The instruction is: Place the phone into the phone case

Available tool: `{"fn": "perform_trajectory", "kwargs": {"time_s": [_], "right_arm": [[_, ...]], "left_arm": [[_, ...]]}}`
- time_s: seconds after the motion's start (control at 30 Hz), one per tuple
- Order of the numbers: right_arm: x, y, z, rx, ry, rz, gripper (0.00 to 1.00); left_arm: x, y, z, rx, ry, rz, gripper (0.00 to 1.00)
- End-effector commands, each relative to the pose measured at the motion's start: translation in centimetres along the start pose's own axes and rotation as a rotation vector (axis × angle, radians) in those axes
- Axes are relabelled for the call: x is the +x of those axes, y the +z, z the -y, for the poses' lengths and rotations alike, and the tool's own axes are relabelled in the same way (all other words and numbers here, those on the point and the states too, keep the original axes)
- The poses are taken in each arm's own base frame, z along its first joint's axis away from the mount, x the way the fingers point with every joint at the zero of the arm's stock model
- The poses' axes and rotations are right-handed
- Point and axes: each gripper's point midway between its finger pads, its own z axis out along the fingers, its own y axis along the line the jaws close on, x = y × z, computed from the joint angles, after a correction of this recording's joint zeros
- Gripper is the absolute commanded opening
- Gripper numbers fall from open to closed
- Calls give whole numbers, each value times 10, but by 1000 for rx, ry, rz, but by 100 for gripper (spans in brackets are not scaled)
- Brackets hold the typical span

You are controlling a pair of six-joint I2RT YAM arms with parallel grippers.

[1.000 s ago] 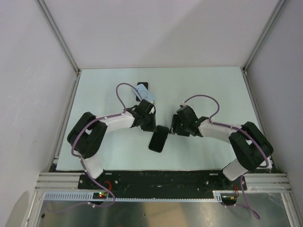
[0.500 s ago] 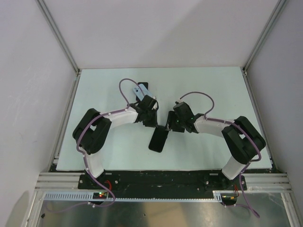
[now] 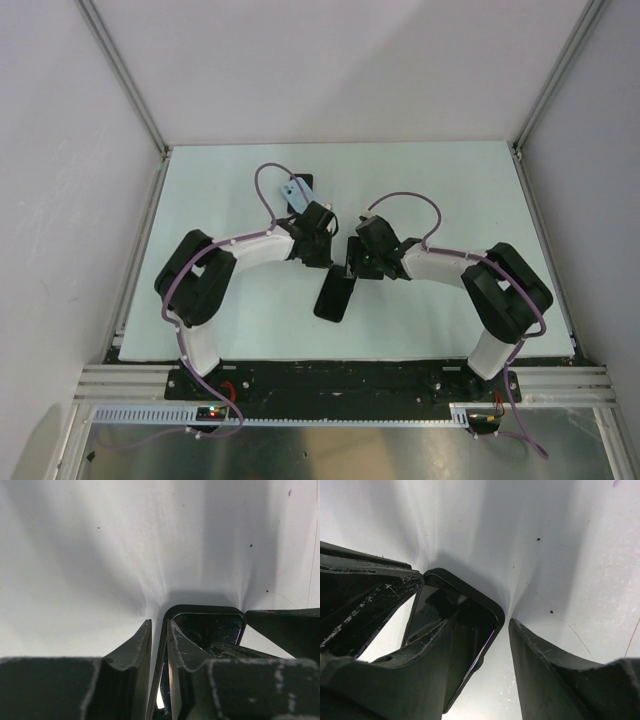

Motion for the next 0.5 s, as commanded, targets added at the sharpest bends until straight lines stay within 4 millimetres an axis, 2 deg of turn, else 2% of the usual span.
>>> {"fn": "perform_trajectory", "kwargs": {"time_s": [0.0, 0.23, 0.47], "right_arm": [[18, 7, 13, 68, -26, -63, 53], [19, 10, 16, 105, -42, -65, 48], [23, 14, 16, 132, -69, -67, 45]], "left_arm": [[26, 4, -9, -54, 49, -86, 22], [30, 1, -1, -28, 52, -97, 22], [43, 7, -16, -107, 55, -108, 18]]}}
